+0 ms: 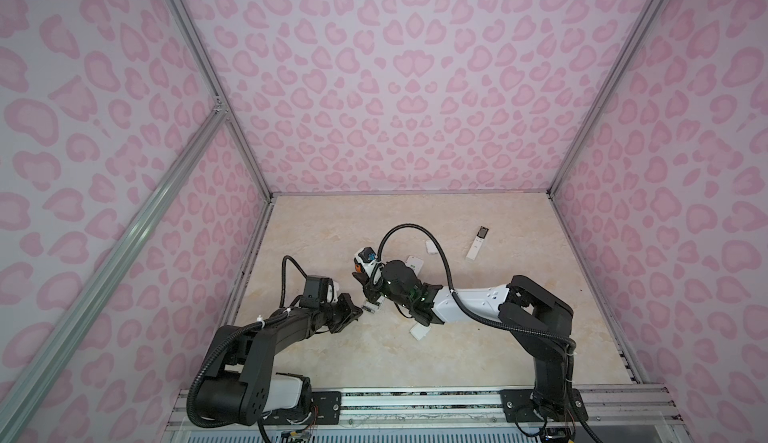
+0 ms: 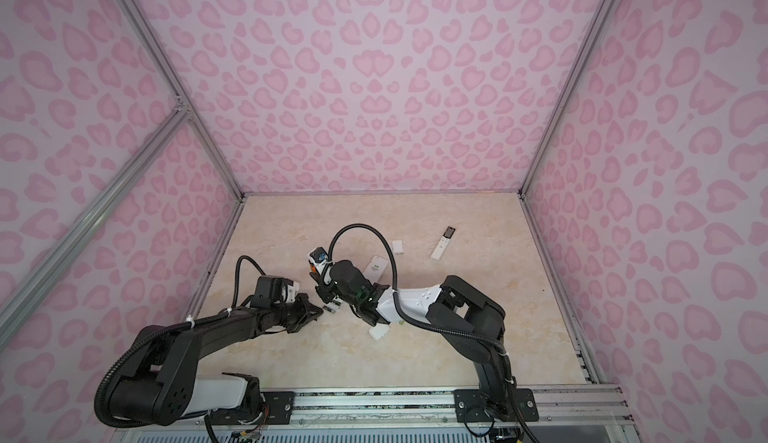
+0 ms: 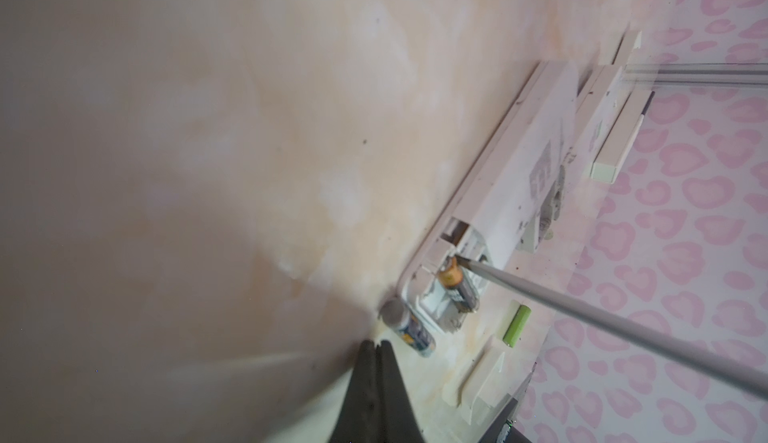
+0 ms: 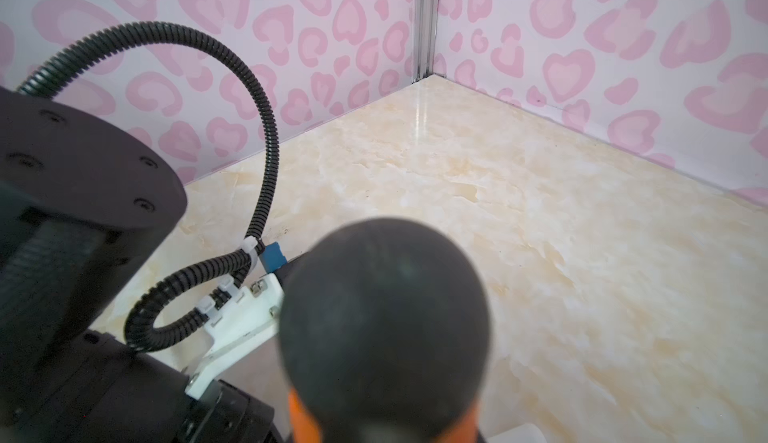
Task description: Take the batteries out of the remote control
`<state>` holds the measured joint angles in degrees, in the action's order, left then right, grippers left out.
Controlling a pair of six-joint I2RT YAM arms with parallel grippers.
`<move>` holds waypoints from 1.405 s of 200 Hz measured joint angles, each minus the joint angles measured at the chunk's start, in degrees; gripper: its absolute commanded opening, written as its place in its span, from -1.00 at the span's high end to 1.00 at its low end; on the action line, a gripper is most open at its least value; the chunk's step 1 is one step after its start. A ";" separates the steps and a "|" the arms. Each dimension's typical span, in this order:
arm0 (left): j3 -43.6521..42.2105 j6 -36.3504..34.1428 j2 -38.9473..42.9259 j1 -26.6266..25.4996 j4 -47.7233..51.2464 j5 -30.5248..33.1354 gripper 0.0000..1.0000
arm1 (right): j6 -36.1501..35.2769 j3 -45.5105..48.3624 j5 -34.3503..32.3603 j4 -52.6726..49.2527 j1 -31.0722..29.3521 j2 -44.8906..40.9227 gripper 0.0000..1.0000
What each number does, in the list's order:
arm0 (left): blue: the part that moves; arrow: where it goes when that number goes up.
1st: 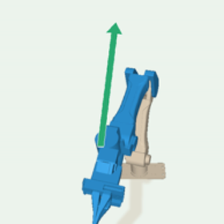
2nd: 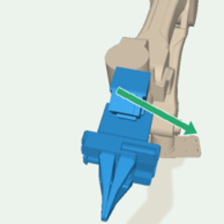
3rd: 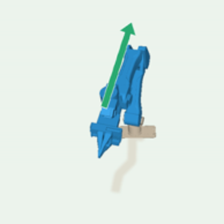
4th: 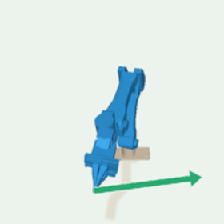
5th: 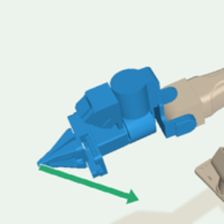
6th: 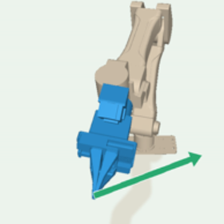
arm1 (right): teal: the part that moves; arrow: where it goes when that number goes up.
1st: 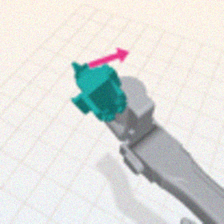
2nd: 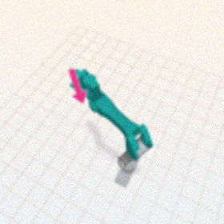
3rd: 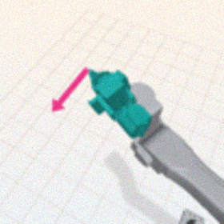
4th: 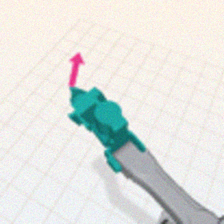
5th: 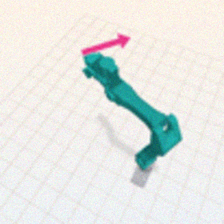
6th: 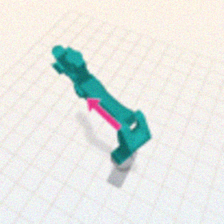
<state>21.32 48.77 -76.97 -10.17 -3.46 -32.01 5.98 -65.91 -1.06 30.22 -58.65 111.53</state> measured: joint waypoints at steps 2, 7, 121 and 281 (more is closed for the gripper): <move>-0.04 -0.02 0.15 0.00 0.09 0.04 0.91 | 0.13 0.00 -0.04 -0.04 0.00 -0.02 1.00; -0.15 -0.02 0.57 0.00 0.24 0.13 0.90 | 0.35 -0.09 -0.26 -0.17 0.00 -0.04 1.00; -3.19 3.72 4.39 -5.70 -0.04 3.30 0.77 | 7.96 0.35 0.46 -0.35 2.21 -0.22 1.00; 0.83 3.65 -2.03 -5.75 -2.12 3.06 0.86 | 1.90 -2.05 -4.72 -2.60 -1.11 1.07 1.00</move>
<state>22.15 52.42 -79.00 -15.92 -5.58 -28.95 7.88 -67.96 -5.78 27.62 -59.77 112.60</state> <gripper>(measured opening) 0.075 0.223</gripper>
